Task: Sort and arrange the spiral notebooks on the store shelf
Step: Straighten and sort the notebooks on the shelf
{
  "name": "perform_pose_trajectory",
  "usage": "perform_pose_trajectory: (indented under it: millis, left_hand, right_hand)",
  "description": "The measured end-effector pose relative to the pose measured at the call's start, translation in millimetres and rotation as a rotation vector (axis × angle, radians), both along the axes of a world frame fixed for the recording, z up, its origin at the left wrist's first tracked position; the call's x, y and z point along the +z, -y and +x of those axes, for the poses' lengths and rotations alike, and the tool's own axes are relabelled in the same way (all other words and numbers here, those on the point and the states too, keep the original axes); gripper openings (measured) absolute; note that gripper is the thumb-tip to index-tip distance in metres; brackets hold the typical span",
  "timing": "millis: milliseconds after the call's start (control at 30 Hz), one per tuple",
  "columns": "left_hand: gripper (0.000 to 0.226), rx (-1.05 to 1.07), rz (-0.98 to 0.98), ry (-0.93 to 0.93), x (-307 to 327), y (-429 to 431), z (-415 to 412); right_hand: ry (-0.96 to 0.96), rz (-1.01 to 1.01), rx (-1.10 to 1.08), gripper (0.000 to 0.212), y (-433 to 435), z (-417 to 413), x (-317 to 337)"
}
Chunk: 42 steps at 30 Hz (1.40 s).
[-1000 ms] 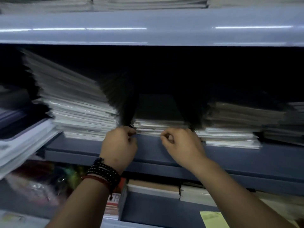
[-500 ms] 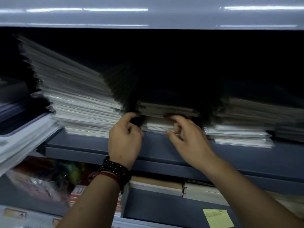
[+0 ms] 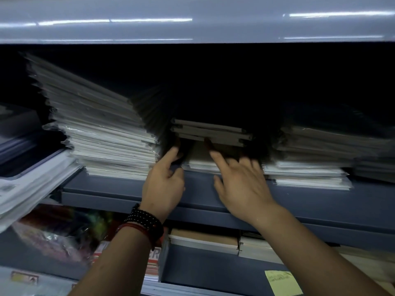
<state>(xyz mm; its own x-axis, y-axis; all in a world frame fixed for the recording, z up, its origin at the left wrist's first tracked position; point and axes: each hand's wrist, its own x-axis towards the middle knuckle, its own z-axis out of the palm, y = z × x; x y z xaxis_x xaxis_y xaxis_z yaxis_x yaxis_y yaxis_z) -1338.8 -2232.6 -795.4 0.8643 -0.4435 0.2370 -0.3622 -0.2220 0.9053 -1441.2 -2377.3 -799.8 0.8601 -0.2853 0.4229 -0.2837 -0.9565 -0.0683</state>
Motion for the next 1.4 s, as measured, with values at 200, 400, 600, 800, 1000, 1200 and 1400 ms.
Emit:
perform_pose_trajectory:
  millis: [200,400,600,800,1000,1200,1400]
  left_hand:
    - [0.057,-0.025,-0.022,-0.082,1.4,-1.7,7.6]
    - [0.052,-0.053,0.021,-0.041,9.5,-5.1,2.9]
    - [0.049,-0.044,0.045,-0.046,11.4,-5.6,0.3]
    - [0.044,-0.05,-0.008,-0.136,8.8,-2.6,7.6]
    - [0.033,-0.089,0.02,-0.153,14.8,-2.9,6.0]
    - [0.032,-0.155,0.016,-0.153,16.4,-4.6,8.0]
    - [0.032,-0.131,0.092,-0.083,15.6,-3.5,9.1]
  right_hand:
    - [-0.05,0.076,0.098,0.067,4.8,-1.9,11.0]
    - [0.03,-0.019,0.18,0.091,0.9,-17.2,21.2]
    - [0.093,-0.045,0.19,0.032,6.0,-23.8,9.6]
    - [0.034,-0.129,0.017,0.047,-21.8,-5.9,11.0]
    - [0.123,-0.234,0.026,0.023,-15.9,-8.3,5.6]
    - [0.086,-0.289,0.194,0.023,-27.4,-40.5,7.7]
    - [-0.019,-0.084,0.254,0.041,-33.2,-55.1,11.4]
